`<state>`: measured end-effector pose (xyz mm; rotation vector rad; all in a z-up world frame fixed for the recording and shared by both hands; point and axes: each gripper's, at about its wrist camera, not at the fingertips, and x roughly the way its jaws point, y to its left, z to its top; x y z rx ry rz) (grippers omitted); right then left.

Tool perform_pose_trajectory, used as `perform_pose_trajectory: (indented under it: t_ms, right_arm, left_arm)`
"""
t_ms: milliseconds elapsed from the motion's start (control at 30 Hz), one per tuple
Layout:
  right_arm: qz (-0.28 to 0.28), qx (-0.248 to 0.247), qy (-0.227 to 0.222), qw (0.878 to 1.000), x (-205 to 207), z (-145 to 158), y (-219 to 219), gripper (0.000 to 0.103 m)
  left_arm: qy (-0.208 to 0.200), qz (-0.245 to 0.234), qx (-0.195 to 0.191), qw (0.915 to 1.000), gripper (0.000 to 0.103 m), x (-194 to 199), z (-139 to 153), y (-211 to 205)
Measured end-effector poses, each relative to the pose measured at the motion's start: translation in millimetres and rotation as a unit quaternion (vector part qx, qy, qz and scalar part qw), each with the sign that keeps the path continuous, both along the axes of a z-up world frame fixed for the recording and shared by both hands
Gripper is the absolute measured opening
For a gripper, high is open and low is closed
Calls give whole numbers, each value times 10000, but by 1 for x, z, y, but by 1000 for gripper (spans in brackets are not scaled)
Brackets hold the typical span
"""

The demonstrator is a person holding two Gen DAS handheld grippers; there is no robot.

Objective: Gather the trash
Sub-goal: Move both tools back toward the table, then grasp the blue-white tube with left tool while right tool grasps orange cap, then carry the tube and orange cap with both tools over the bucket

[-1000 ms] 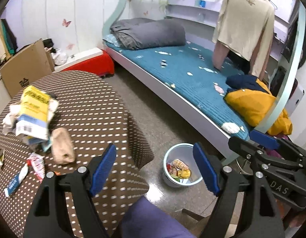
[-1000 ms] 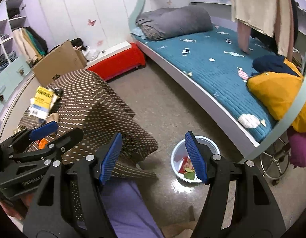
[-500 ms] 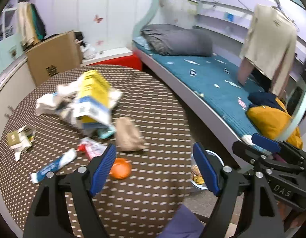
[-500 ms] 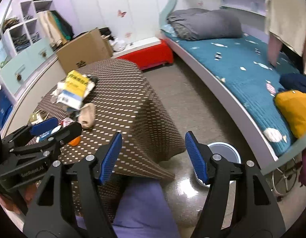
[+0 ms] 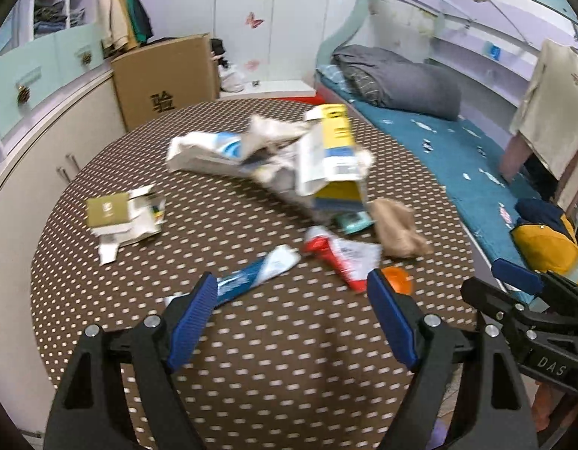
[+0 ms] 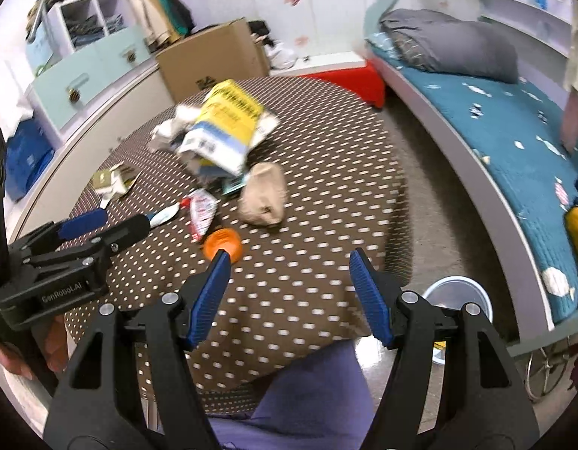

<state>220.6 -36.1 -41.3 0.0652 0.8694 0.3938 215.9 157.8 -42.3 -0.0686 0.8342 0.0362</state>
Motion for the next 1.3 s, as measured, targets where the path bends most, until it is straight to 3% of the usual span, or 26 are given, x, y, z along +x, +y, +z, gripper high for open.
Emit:
perform_pose_trajectory:
  t_ms: [267, 433, 467, 500, 567, 600, 833, 1300]
  right_arm:
    - [369, -146, 200, 9990, 9, -18, 37, 65]
    - [440, -332, 202, 9983, 17, -26, 53, 53]
    - [441, -442, 134, 9980, 18, -26, 56, 48]
    - [458, -490, 105, 9977, 19, -27, 57, 40]
    - [483, -541, 65, 9973, 21, -27, 59, 30]
    - [498, -522, 85, 9974, 22, -26, 59, 30]
    - [434, -358, 127, 9983, 20, -22, 47, 29]
    - [60, -105, -257, 9996, 9, 10, 2, 29]
  left_arm:
    - [389, 30, 204, 9990, 80, 9, -26, 33]
    - [538, -47, 338, 9980, 75, 22, -41, 36]
    - [477, -68, 333, 9983, 66, 22, -40, 37]
    - [446, -86, 332, 9984, 50, 22, -39, 37]
    - [462, -84, 339, 9983, 27, 24, -35, 37]
    - [473, -79, 331, 9983, 23, 25, -35, 38]
    - [429, 71, 330, 9985, 18, 16, -31, 33]
    - [-41, 7, 296, 9996, 18, -5, 4, 9]
